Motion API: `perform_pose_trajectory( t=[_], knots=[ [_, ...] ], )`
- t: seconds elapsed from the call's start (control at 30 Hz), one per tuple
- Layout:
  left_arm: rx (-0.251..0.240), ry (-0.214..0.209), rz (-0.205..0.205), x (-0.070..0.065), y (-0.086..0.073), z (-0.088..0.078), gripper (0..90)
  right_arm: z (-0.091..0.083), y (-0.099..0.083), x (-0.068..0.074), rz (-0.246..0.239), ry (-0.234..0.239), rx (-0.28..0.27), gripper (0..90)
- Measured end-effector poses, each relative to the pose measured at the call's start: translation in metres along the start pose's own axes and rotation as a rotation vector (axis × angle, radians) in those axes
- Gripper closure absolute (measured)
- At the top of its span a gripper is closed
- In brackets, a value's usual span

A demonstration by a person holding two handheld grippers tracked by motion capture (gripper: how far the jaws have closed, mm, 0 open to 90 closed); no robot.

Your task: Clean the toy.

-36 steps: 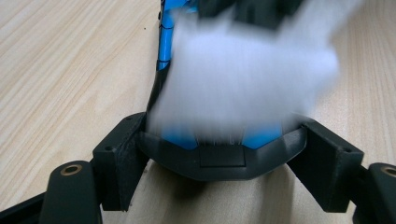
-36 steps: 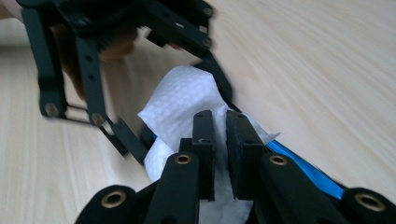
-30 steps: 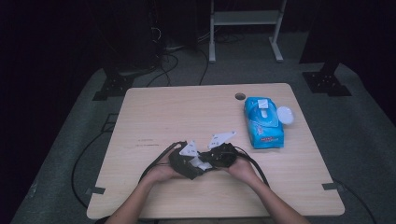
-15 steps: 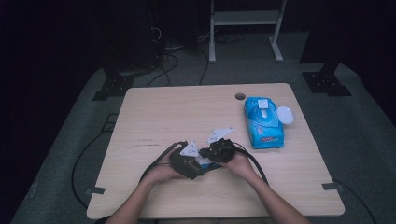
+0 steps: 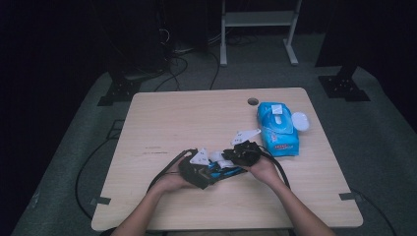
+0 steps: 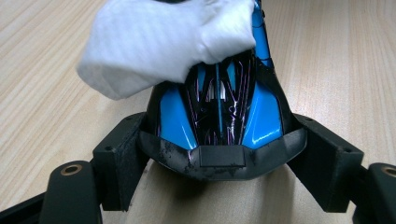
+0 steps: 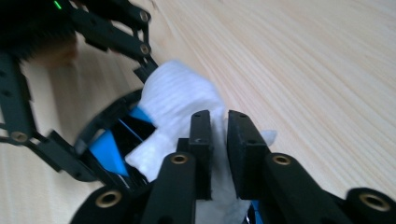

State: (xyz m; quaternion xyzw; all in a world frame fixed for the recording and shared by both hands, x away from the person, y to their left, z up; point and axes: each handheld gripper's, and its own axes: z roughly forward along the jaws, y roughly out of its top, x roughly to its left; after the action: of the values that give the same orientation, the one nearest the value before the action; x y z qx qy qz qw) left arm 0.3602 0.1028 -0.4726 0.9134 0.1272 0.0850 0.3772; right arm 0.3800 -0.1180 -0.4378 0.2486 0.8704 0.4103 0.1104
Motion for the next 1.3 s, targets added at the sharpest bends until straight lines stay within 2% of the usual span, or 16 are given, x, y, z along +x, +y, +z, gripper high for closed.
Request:
perform_pose_trajectory(
  t=[0.2, 0.27, 0.37, 0.47, 0.53, 0.67, 0.73, 0.83, 0.9, 0.97, 1.03, 1.1, 1.2, 1.3],
  knots=[
    [-0.003, 0.001, 0.002, 0.0, 0.0, 0.0, 23.9, -0.008, 0.002, 0.001, 0.017, 0.054, -0.023, 71.5],
    [-0.002, 0.002, 0.002, 0.0, 0.0, 0.0, 23.9, -0.005, 0.003, 0.004, 0.017, 0.069, -0.025, 69.3],
    [0.001, 0.001, 0.001, 0.0, 0.0, 0.0, 23.9, 0.009, 0.004, 0.009, 0.02, 0.092, -0.007, 67.9],
    [0.001, -0.002, -0.003, 0.0, 0.0, 0.0, 23.9, 0.021, 0.004, 0.01, 0.046, 0.108, -0.012, 70.0],
    [0.001, -0.006, -0.005, 0.001, -0.001, -0.001, 23.9, 0.025, 0.003, 0.012, 0.045, 0.114, -0.01, 72.5],
    [0.005, 0.006, 0.001, -0.001, 0.002, 0.001, 24.0, 0.021, 0.003, 0.009, 0.03, 0.095, 0.008, 80.7],
    [0.005, 0.008, 0.003, -0.001, 0.002, 0.002, 24.0, 0.017, 0.002, 0.005, 0.034, 0.069, 0.011, 82.5],
    [0.004, 0.006, 0.0, -0.001, 0.002, 0.001, 24.0, 0.016, 0.001, 0.005, 0.053, 0.069, 0.008, 83.3],
    [0.004, 0.007, -0.003, -0.002, 0.002, 0.001, 24.0, 0.02, 0.003, 0.01, 0.078, 0.117, -0.011, 83.5],
    [0.005, 0.003, -0.007, -0.001, 0.002, 0.001, 24.0, 0.028, 0.006, 0.02, 0.053, 0.132, -0.009, 83.6],
    [0.004, 0.003, -0.005, -0.001, 0.001, 0.0, 24.0, 0.031, 0.008, 0.025, 0.022, 0.12, -0.006, 83.9],
    [0.007, 0.007, -0.003, -0.001, 0.001, 0.0, 24.1, 0.028, 0.007, 0.023, 0.018, 0.113, -0.001, 84.2],
    [0.005, 0.008, -0.001, -0.001, 0.001, 0.001, 24.0, 0.014, 0.0, 0.01, 0.029, 0.054, -0.005, 84.4],
    [0.004, 0.009, 0.001, -0.001, 0.001, 0.0, 24.1, 0.0, -0.009, -0.004, 0.035, -0.007, 0.015, 84.5]
  ],
)
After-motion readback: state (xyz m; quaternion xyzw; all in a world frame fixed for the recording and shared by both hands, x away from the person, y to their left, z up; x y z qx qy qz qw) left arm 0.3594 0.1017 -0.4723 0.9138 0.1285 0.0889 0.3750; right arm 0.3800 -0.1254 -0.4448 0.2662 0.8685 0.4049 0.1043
